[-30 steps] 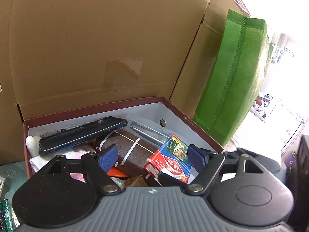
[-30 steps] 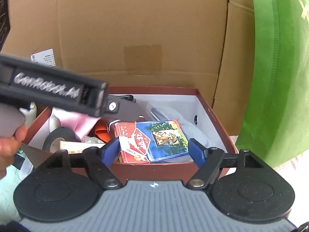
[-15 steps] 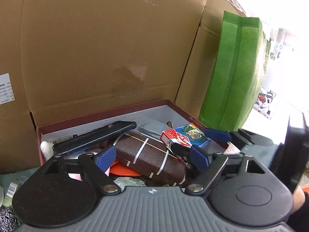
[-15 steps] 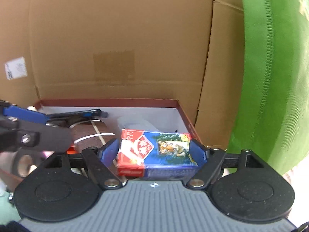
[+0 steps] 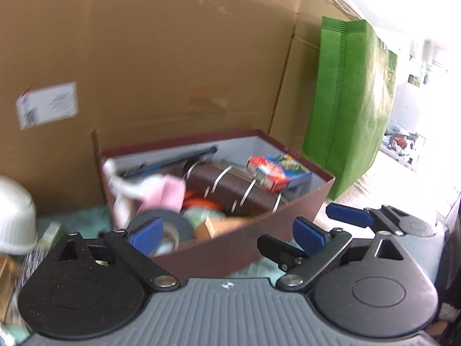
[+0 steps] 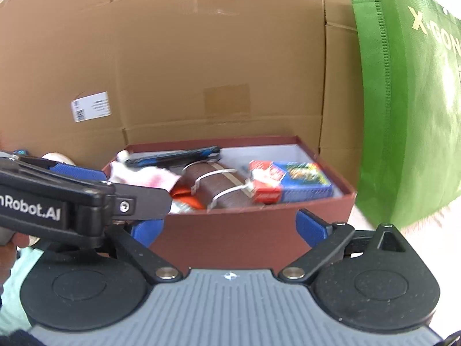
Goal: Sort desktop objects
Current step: 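Withdraw the left gripper from the brown box back over the table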
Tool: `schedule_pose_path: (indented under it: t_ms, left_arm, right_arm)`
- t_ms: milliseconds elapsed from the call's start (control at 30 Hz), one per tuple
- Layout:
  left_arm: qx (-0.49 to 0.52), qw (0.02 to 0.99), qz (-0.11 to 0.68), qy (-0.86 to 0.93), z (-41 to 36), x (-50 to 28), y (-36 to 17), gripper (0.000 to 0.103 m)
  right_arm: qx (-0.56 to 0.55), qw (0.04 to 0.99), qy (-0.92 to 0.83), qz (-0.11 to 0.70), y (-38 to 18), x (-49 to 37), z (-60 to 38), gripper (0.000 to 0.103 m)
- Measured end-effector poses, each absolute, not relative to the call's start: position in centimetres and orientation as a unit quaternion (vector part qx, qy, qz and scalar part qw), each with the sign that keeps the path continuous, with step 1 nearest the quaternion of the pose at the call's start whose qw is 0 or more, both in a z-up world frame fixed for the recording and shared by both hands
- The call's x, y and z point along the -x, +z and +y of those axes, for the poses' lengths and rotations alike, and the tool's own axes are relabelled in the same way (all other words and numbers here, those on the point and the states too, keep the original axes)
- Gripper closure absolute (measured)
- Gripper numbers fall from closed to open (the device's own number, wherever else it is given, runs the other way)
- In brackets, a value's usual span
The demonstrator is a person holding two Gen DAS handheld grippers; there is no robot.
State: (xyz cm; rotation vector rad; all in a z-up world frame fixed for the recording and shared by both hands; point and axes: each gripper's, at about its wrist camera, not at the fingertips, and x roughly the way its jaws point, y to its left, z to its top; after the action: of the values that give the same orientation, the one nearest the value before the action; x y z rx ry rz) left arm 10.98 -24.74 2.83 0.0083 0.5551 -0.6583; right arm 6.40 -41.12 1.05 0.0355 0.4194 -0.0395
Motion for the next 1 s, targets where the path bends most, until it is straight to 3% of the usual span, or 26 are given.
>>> schedule_pose_path:
  t_ms: [200,1000]
  left_arm:
    - [-0.044,0.927,0.276,-0.250,-22.3,-7.8,1.4,0.000]
    - [0.027,0.926,0.332,-0.176,-10.4,-3.6,-3.1,0.000]
  right_arm:
    - [-0.005,0.972,-0.005,0.236,-0.4,-4.5,-37.1,0.004]
    - [0.019,0.945,0.111,0.307,-4.1,-2.0,-24.5,0.004]
